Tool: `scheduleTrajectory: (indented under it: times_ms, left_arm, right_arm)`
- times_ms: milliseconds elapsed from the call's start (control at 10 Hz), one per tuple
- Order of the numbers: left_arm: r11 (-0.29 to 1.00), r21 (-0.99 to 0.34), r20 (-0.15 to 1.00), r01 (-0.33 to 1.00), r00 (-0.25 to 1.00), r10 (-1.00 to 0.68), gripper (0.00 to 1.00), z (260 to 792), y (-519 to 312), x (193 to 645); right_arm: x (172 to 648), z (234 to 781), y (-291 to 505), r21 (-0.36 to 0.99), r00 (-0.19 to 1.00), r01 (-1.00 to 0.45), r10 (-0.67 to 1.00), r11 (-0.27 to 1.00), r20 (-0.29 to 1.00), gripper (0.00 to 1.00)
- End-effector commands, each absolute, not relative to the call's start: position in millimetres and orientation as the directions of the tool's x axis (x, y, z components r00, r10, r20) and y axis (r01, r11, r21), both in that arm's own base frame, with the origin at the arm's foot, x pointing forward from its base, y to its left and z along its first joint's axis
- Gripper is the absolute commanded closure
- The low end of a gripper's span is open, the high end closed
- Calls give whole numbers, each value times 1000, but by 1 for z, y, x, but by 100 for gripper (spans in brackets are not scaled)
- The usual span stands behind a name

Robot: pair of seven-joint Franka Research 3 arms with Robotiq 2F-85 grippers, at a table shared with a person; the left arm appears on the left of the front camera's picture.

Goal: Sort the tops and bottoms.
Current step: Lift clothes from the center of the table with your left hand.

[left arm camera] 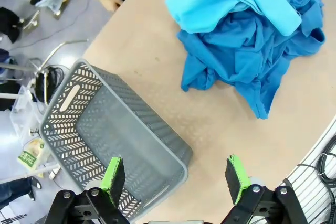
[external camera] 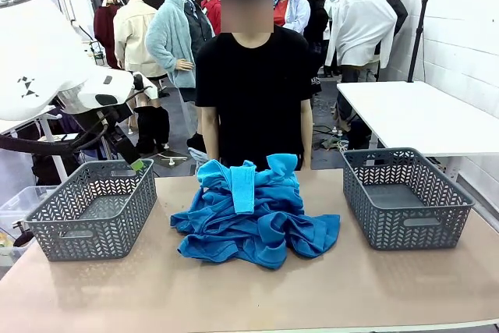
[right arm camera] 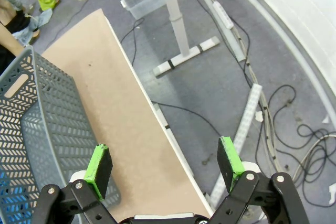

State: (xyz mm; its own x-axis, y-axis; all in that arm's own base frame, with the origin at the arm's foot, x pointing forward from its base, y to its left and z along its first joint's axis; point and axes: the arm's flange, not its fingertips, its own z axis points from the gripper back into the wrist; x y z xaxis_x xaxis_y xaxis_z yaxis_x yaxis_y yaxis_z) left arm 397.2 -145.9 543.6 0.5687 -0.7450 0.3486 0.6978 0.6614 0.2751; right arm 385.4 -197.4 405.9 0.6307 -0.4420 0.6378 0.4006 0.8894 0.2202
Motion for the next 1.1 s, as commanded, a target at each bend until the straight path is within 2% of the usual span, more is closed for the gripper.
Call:
scheduleTrajectory:
  times_ms: [0, 300, 700, 1000]
  left_arm:
    - [633, 243, 357, 735, 539, -763, 0, 536, -156, 410]
    - [495, 208, 369, 844, 401, -838, 0, 531, -203, 455]
    - [262, 166, 334, 951, 195, -922, 0, 511, -265, 485]
    - [219, 194, 313, 956, 151, -938, 0, 499, -283, 507]
  right_arm:
    - [385, 408, -196, 218, 633, 404, -444, 888, 635, 0]
    - [385, 408, -196, 218, 633, 404, -444, 888, 635, 0]
    - [385, 408, -196, 218, 633, 404, -444, 888, 635, 0]
    - [385, 408, -196, 218, 633, 404, -444, 888, 635, 0]
